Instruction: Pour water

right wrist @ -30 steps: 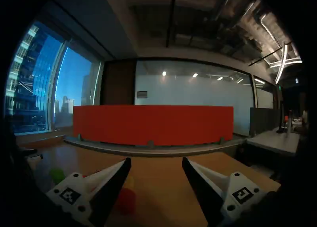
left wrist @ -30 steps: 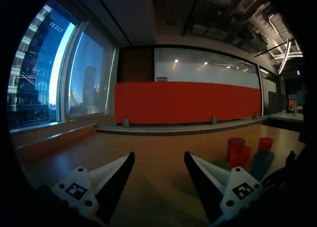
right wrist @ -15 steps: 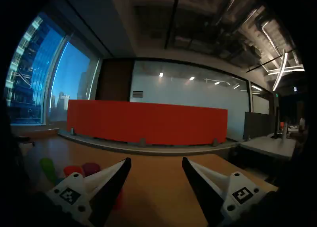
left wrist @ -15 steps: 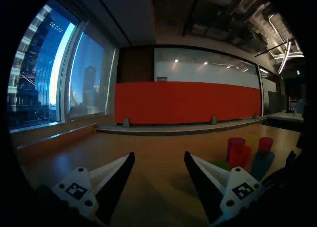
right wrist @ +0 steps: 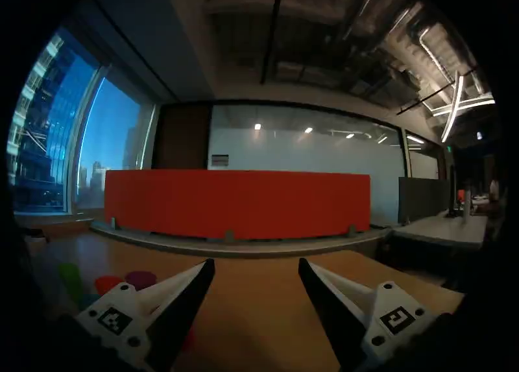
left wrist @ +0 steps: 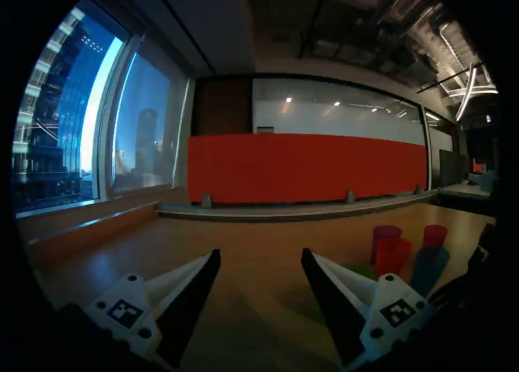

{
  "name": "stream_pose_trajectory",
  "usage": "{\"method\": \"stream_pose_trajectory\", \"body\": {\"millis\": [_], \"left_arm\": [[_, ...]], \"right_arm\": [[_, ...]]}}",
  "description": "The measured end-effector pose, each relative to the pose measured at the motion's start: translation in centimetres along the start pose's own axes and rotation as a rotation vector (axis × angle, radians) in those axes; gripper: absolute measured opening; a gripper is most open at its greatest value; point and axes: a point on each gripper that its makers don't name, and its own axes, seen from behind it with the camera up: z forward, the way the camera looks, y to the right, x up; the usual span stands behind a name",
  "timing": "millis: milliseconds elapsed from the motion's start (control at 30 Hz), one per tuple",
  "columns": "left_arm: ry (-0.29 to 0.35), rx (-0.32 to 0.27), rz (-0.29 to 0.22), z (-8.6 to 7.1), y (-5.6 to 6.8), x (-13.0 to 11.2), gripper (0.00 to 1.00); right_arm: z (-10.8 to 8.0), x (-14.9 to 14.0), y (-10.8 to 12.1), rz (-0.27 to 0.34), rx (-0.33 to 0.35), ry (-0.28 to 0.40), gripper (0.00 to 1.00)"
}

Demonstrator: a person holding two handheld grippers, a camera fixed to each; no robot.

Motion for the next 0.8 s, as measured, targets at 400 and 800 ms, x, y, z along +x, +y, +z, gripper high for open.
{"method": "stream_pose_trajectory", "body": {"millis": [400, 800], "left_arm": [[0.0, 0.001, 0.0, -0.1, -0.2, 0.0, 0.92], [0.0, 0.0, 0.0, 0.0, -0.2, 0.0, 0.92]], "right_arm": [[0.2, -3.4, 0.5, -0.008, 0.009, -0.039, 1.0], [-0.6, -5.2, 1.1, -0.007, 0.016, -0.059, 1.0]]}}
